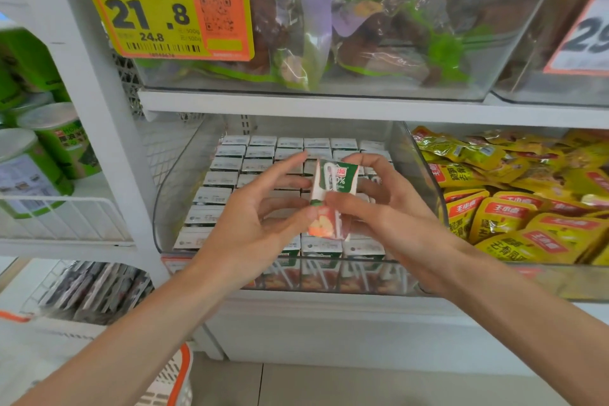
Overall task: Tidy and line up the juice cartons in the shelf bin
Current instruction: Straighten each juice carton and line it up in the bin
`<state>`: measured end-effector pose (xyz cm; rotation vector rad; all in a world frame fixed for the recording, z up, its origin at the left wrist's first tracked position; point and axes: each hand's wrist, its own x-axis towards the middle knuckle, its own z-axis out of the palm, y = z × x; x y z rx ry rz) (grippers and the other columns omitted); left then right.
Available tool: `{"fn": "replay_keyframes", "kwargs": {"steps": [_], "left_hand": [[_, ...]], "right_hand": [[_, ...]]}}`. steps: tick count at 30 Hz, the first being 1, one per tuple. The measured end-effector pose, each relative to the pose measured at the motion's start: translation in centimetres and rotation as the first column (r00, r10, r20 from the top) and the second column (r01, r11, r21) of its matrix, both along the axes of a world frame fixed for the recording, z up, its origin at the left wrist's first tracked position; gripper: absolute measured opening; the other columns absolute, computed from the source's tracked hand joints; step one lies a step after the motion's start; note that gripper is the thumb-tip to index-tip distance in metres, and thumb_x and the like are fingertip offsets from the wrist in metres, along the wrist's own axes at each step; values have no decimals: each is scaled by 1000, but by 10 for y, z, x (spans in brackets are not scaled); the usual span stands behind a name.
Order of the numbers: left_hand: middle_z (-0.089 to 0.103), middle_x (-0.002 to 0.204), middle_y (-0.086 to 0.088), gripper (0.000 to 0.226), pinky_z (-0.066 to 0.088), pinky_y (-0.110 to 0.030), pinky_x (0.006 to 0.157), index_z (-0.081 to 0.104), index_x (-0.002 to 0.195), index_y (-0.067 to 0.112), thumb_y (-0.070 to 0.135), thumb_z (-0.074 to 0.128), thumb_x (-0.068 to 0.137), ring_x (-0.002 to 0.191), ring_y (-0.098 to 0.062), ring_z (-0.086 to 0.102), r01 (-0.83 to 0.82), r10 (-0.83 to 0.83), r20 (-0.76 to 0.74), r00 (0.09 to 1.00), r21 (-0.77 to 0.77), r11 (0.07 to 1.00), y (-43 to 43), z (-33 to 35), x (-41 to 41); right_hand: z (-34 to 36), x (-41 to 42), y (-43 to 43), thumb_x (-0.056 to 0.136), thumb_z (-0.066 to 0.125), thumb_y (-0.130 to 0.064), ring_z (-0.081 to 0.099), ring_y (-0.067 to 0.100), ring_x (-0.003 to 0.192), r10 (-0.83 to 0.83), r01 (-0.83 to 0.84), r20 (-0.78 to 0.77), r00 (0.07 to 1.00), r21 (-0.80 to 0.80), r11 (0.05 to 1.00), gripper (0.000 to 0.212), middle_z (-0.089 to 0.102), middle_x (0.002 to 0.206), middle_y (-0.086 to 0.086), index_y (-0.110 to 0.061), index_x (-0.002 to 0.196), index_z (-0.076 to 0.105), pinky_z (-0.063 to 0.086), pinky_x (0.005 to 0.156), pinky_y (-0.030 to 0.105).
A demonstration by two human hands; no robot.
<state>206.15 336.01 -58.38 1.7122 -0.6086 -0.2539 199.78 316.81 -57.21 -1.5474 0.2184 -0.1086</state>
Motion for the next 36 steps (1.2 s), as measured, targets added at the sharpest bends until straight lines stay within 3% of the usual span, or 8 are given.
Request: {"fn": "replay_keyframes", "kwargs": {"steps": [3, 6, 10, 15, 20, 25, 30, 36], "left_hand": [[74, 112, 22, 55, 53, -8, 86, 66, 127, 41, 6, 81, 86, 103, 1, 72, -41, 40, 37, 999, 29, 999, -6, -3, 0], [76, 108, 21, 51, 55, -9, 82, 70, 118, 38, -1, 79, 87, 100, 0, 73, -67, 67, 16, 998, -14, 998, -14, -3, 0], [76, 106, 17, 47, 53, -7, 79, 72, 115, 34, -4, 78, 87, 98, 0, 73, -32, 32, 3, 999, -44, 999, -25, -3, -2], [77, 107, 18, 38, 52, -8, 90, 74, 114, 32, 0, 74, 92, 103, 3, 71, -38, 38, 59, 998, 9, 999, -25, -7, 1], [73, 109, 19, 40, 50, -11, 95, 73, 117, 31, -2, 67, 96, 108, 4, 65, -84, 49, 221, 974, 153, 985, -25, -17, 2], [72, 107, 25, 37, 51, -13, 96, 73, 116, 33, 1, 67, 97, 109, 5, 64, -81, 39, 225, 974, 181, 980, -25, -21, 5], [70, 106, 30, 38, 49, -9, 95, 73, 115, 34, 1, 67, 97, 108, 6, 64, -70, 29, 218, 976, 182, 981, -25, -22, 6], [70, 105, 30, 38, 50, -13, 96, 73, 113, 35, 1, 66, 98, 108, 5, 65, -73, 31, 219, 975, 186, 980, -24, -23, 8]], "right_hand": [[4, 2, -7, 85, 87, -7, 79, 24, 83, 35, -16, 67, 997, -264, 965, 53, 75, 113, 5, -32, 121, 59, 66, 77, 38], [10, 6, -18, 81, 90, -8, 75, 10, 96, 134, -77, 85, 987, -479, 874, 51, 76, 107, -3, -27, 122, 66, 66, 81, 38], [17, 8, -29, 80, 89, -9, 73, 7, 88, 211, -106, 73, 975, -682, 724, 49, 75, 96, -7, -25, 120, 67, 64, 81, 34], [22, 11, -39, 84, 90, -25, 75, 3, 80, 229, -70, 89, 969, -793, 605, 43, 77, 94, -11, -31, 119, 66, 63, 81, 40], [32, 20, -59, 86, 85, -21, 65, 11, 100, 92, 123, 184, 979, -883, 454, 49, 70, 109, -10, -30, 128, 60, 53, 84, 30], [31, 28, -75, 84, 85, -20, 58, 30, 124, 46, 37, 54, 997, -950, 310, 61, 63, 134, 4, -27, 138, 56, 48, 98, 35], [31, 30, -81, 83, 85, -23, 61, 33, 114, 50, 10, 23, 998, -973, 231, 60, 64, 127, 8, -25, 134, 55, 42, 81, 33], [32, 34, -80, 84, 84, -26, 61, 37, 118, 50, 0, 5, 999, -995, 102, 61, 61, 135, 10, -25, 136, 52, 50, 88, 40]]}}
